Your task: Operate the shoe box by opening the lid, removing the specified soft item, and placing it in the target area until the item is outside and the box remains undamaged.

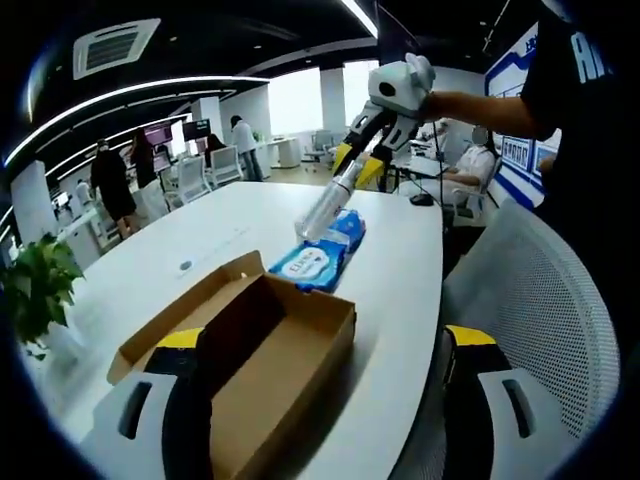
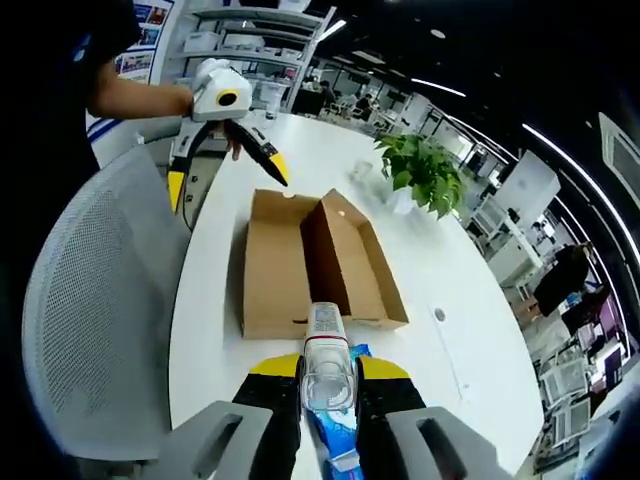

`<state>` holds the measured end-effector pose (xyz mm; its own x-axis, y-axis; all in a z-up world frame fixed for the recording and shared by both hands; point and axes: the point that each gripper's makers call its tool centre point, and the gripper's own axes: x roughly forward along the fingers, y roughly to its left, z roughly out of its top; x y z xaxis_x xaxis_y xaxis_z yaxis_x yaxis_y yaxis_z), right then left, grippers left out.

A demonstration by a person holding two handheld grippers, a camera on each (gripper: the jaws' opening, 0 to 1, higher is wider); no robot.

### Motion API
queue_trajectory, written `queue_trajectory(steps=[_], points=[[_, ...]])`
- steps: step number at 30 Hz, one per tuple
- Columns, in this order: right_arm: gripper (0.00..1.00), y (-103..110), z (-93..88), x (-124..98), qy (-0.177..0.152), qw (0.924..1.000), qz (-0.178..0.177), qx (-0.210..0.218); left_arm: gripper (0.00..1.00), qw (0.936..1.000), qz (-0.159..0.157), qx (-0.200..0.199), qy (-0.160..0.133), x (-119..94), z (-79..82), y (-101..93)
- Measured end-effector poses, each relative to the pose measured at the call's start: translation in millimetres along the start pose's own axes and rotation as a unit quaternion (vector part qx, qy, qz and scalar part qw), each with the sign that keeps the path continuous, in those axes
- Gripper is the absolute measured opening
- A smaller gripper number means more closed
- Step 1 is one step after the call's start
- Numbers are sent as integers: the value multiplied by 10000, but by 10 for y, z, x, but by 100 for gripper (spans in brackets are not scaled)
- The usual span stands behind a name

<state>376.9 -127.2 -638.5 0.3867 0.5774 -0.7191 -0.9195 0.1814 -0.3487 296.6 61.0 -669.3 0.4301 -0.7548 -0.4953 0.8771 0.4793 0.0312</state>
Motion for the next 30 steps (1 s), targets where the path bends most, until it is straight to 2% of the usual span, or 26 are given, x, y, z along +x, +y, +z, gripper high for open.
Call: queue_trajectory(steps=[15, 24, 30], points=[[15, -413, -202, 94, 582, 9972, 213, -416, 100, 9969, 684, -250, -303, -251, -48, 51], [15, -580, -360, 261, 1001, 9920, 448, -628, 100, 9916, 1089, -483, -504, -408, -84, 31], [15, -666, -492, 423, 1259, 9873, 659, -708, 100, 9884, 1247, -669, -556, -476, -144, -35]])
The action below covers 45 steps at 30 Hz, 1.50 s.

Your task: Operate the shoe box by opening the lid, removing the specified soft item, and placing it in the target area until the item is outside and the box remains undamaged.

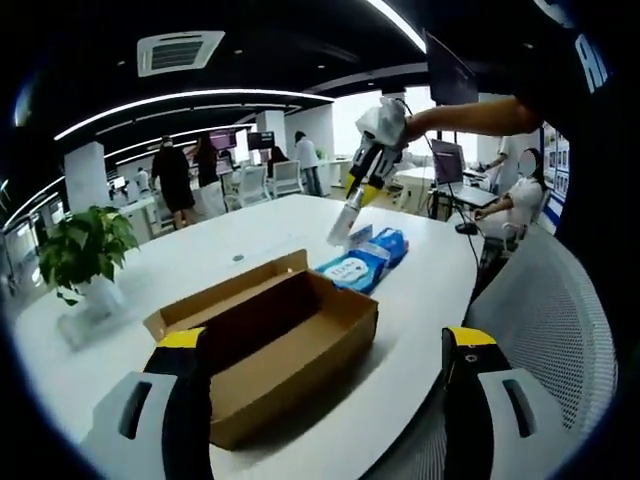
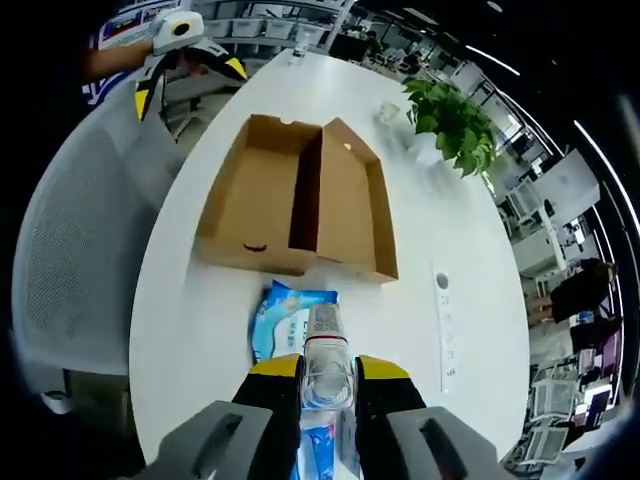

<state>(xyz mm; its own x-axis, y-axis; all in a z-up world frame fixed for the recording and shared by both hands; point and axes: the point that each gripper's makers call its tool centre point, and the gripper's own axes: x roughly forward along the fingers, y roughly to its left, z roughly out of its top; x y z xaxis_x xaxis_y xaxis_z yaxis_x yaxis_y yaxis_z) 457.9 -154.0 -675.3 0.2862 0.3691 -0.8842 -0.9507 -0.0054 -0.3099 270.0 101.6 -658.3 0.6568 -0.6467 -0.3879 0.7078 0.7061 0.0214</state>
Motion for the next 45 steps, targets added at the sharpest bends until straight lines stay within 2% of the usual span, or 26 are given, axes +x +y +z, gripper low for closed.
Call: queue_trajectory(steps=[10, 16, 20, 24, 25, 31, 39, 45], points=[[15, -111, -174, 232, 452, 9985, 291, -131, 100, 9981, 479, -291, -252, -86, -3, -54], [15, -223, -273, 335, 704, 9966, 397, -175, 100, 9947, 879, -313, -422, -126, 19, 1], [15, -272, -325, 396, 859, 9951, 467, -168, 100, 9937, 937, -423, -436, -116, -6, -9], [15, -357, -378, 479, 1040, 9930, 528, -185, 100, 9940, 965, -360, -358, -66, -37, -69], [15, -378, -374, 493, 1080, 9925, 541, -195, 100, 9940, 1023, -223, -303, -62, -50, -53], [16, -504, -396, 599, 1236, 9902, 631, -145, 100, 9925, 1160, -184, -348, -69, -50, 18], [16, -570, -478, 755, 1505, 9855, 786, -25, 100, 9930, 1132, -237, -231, -37, -136, 41], [16, -580, -497, 861, 1640, 9828, 839, -101, 100, 9935, 1088, -287, -172, -19, -183, 49]])
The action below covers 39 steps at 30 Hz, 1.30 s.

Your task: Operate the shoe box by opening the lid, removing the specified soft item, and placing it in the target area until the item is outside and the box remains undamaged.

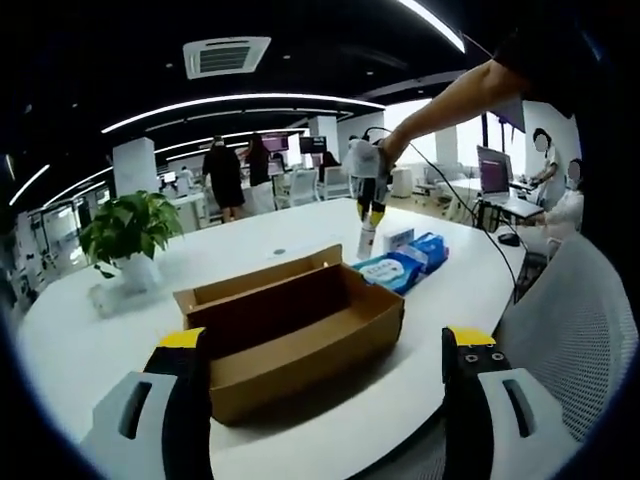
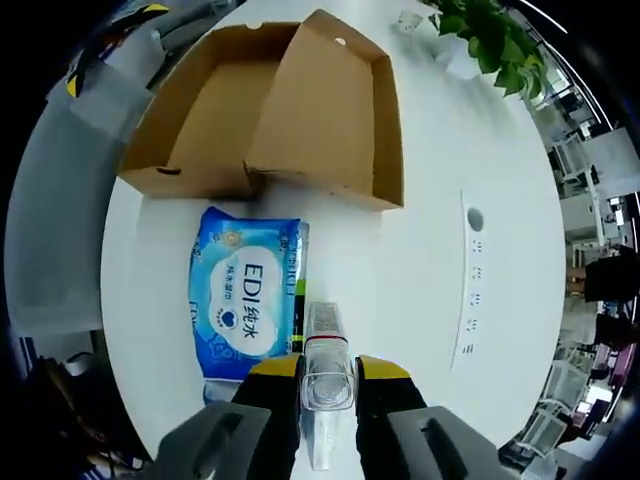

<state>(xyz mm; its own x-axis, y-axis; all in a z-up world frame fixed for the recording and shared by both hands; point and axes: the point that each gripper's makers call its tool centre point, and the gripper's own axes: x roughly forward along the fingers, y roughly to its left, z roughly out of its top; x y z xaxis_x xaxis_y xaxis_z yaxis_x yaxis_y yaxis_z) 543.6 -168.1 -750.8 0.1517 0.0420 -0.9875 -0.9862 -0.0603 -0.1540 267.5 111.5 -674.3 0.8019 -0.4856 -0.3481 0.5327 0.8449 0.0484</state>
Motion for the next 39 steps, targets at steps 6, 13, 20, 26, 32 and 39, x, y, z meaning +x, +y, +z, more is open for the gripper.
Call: queue_trajectory(steps=[6, 13, 20, 26, 32, 39], points=[[16, 20, -4, 99, 90, 9999, 91, 16, 100, 10000, -18, 22, 53, 10, -33, 2], [16, 35, 64, 128, 106, 9999, 111, -43, 99, 10000, -11, 0, 69, 12, -53, 19], [16, 29, 101, 183, 150, 9997, 163, -60, 98, 10000, 24, 2, 97, 6, -80, 40], [16, 20, 82, 190, 207, 9996, 214, 14, 98, 9999, 38, -12, 101, -2, -103, 58], [19, -36, 111, 185, 178, 9998, 109, 42, 97, 9999, 60, -5, 107, -5, -104, 57], [20, -87, 150, 153, 104, 9999, 41, 46, 97, 9999, 62, -12, 108, -4, -94, 42]])
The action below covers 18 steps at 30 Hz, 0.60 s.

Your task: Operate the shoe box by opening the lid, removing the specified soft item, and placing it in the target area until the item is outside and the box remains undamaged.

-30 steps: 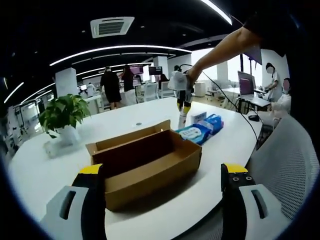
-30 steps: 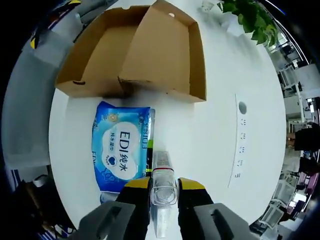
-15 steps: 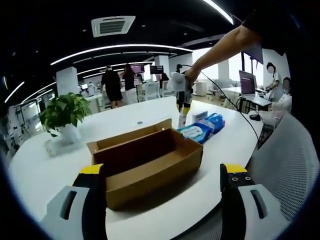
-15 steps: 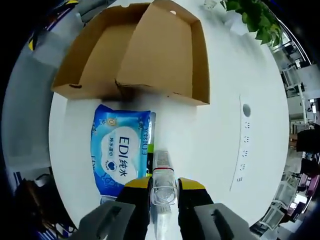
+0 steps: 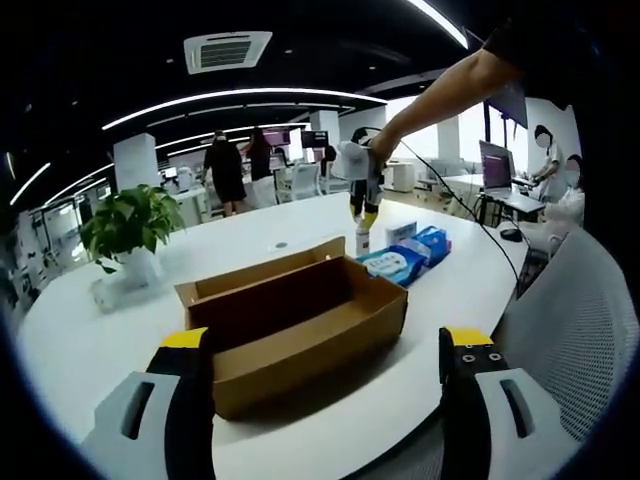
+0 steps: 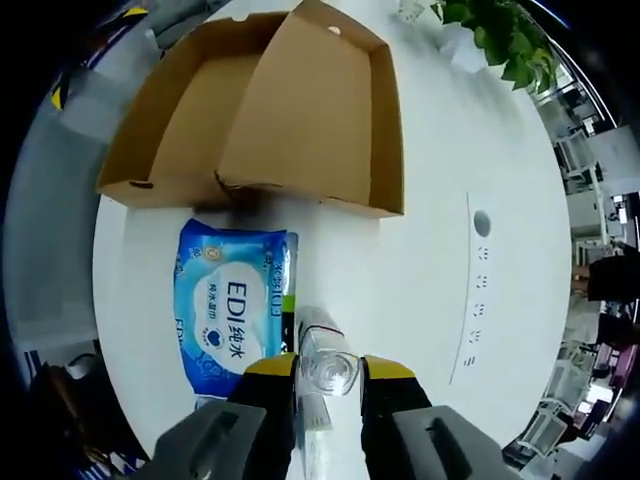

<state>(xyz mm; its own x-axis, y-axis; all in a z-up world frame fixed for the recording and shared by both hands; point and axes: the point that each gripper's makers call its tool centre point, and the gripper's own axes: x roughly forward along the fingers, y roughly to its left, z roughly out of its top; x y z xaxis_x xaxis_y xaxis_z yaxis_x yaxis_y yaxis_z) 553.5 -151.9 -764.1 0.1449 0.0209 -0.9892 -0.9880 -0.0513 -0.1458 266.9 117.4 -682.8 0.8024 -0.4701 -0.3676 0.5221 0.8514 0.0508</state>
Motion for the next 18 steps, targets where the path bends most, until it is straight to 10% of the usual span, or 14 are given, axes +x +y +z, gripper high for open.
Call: queue_trajectory(steps=[18], points=[[18, 4, -6, 2, -71, 9979, -88, -644, 96, 10000, 50, -17, 17, 6, -2, 13]])
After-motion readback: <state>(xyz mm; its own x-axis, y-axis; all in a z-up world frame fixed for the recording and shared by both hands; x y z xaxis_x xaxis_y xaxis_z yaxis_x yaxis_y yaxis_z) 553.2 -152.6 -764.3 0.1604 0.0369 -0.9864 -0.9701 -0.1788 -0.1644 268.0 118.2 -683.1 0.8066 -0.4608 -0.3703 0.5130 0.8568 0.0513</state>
